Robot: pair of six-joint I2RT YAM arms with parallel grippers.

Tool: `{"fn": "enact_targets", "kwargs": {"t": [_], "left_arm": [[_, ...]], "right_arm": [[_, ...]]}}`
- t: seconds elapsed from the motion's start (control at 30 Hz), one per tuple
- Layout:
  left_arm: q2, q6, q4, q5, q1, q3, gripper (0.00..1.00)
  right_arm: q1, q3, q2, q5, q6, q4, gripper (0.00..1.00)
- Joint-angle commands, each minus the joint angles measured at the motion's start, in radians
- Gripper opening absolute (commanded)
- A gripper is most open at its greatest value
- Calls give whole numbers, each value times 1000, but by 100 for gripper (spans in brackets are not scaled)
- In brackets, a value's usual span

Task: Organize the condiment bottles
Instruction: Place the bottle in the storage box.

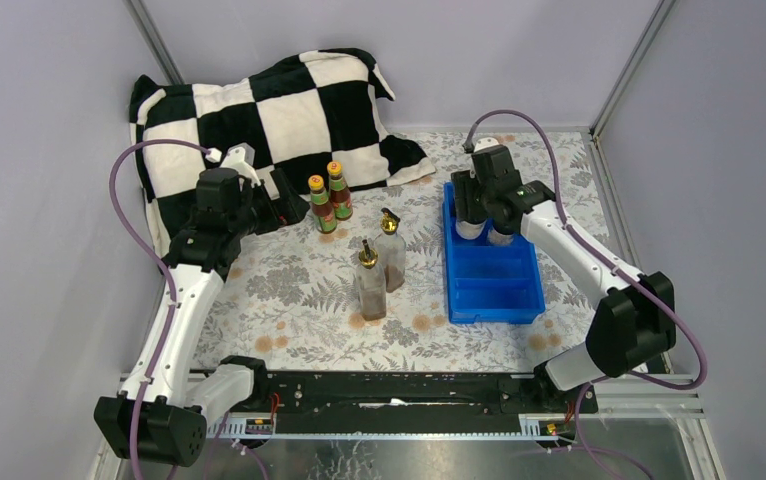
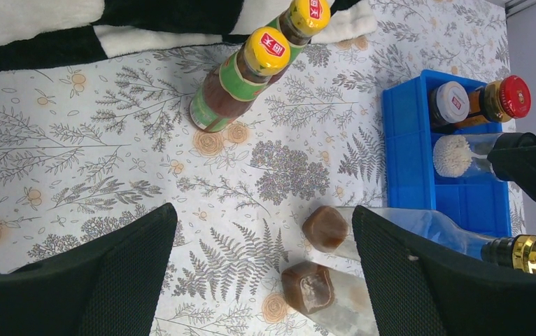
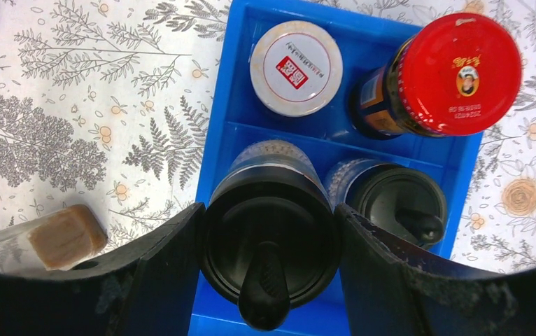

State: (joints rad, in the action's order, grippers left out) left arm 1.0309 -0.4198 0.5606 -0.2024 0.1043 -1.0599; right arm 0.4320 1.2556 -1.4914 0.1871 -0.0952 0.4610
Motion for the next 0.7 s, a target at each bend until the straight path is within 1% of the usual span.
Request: {"fn": "enact_targets", "kwargs": {"t": [0.0,0.67], "left_arm": [[-9,9,-28,-12,4,14,99],[-11,4,-34,-16,4,23,99]], "right_arm": [[-1,-3,1,-36,-22,-71,58],[-1,-50,-70,11,-43,-88,58]]}}
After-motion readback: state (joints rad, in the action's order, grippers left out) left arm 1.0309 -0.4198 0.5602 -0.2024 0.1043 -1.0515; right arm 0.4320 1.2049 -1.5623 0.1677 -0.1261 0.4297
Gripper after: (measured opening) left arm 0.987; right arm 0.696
